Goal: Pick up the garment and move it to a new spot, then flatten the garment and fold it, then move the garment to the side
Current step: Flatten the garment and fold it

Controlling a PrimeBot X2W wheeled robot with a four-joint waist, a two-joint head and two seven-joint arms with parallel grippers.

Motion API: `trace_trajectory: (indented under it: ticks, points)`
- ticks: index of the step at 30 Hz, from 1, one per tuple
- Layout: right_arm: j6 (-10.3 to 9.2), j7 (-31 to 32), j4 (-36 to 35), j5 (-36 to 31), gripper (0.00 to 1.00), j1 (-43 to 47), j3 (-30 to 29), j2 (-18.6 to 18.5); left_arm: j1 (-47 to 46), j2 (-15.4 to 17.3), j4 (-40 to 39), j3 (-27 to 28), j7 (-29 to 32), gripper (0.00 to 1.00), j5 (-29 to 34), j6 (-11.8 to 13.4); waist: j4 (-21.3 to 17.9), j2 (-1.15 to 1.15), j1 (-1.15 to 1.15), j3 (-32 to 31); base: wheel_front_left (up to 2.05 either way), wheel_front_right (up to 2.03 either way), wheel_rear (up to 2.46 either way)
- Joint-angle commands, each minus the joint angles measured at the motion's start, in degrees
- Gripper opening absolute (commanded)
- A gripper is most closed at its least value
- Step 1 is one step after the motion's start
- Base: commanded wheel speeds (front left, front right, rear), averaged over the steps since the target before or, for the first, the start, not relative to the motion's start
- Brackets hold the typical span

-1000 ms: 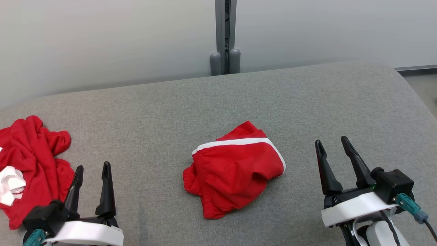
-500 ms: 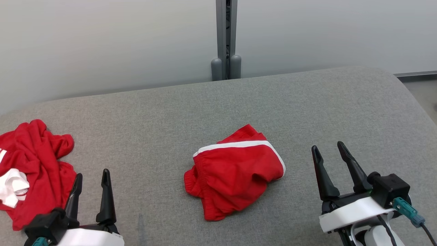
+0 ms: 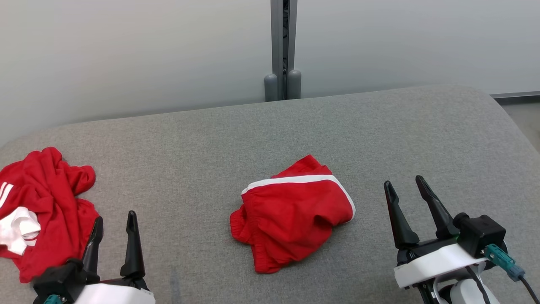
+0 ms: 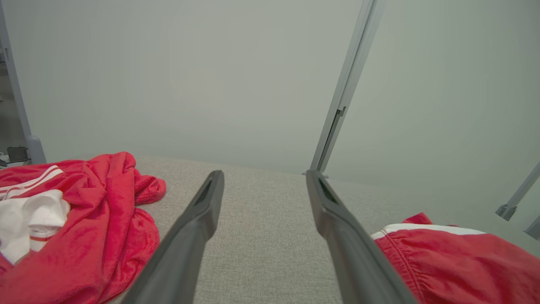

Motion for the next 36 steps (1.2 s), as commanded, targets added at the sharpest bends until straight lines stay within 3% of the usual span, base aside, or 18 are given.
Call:
trace_trajectory:
  ticks: [1, 10, 15, 25, 30, 36]
  points:
    - [0.09, -0.28, 0.11, 0.03, 1.0, 0.21, -0.18, -0.49, 0.57, 0.14, 0.24, 0.26, -0.1, 1.0, 0.24, -0.11, 0.04, 0.0, 0.0, -0.05, 0.0, 0.0, 0.0]
    - [0.09, -0.28, 0.33, 0.4, 1.0, 0.01, 0.12, -0.6, 0.52, 0.06, 0.55, 0.18, -0.09, 1.0, 0.22, 0.2, 0.16, 0.0, 0.0, -0.19, 0.0, 0.0, 0.0]
    - [0.09, -0.28, 0.49, 0.38, 1.0, -0.21, 0.14, -0.41, -0.14, 0.04, 0.86, -1.16, 2.32, 1.0, -1.16, -1.25, -0.05, 0.0, 0.0, -0.1, 0.0, 0.0, 0.0]
    - [0.09, -0.28, 0.6, 0.44, 1.0, -1.23, 0.21, 0.03, -8.27, 0.67, 4.91, -6.71, 19.74, 1.0, -10.08, -9.47, -1.81, 0.0, 0.0, 0.33, 0.0, 0.0, 0.0]
    - [0.09, -0.28, 0.6, 0.45, 1.0, -2.14, 0.79, 0.31, -13.15, 0.61, 9.88, -8.78, 27.49, 1.0, -16.87, -11.36, -4.23, 0.0, 0.0, 0.75, 0.0, 0.0, 0.0]
    - [0.09, -0.28, 0.42, 0.16, 1.0, -2.73, 0.8, 0.56, -17.6, 1.01, 15.26, -9.73, 35.61, 1.0, -25.44, -11.83, -7.18, 0.0, 0.0, 1.98, 0.0, 0.0, 0.0]
